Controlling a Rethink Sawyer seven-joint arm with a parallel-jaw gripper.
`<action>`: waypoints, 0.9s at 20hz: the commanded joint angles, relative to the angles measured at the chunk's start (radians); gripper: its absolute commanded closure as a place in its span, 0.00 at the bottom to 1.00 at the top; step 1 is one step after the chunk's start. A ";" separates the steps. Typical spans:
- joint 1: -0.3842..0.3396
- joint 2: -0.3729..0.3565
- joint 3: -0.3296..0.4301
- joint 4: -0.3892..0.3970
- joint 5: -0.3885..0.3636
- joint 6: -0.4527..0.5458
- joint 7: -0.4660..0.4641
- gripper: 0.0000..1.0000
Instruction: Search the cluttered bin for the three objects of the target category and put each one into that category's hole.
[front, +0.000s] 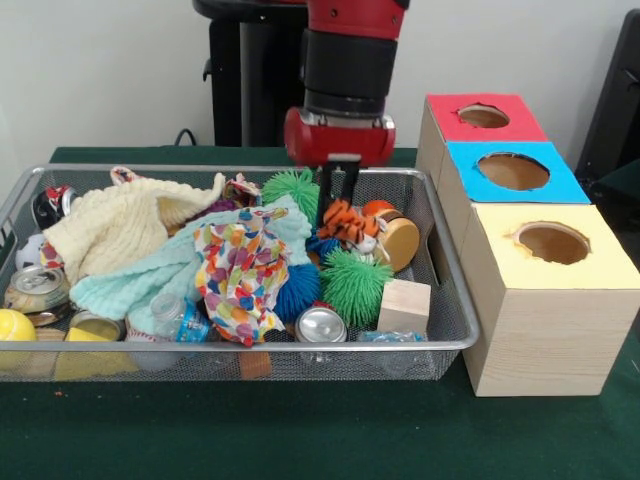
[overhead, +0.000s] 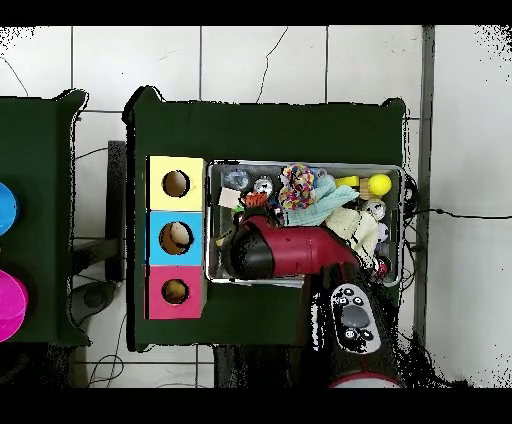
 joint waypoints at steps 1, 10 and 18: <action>-0.002 -0.142 0.078 0.129 0.030 0.204 0.034 1.00; 0.096 -0.261 0.019 0.210 0.104 0.322 0.144 1.00; 0.191 -0.255 -0.037 0.234 0.162 0.331 0.241 1.00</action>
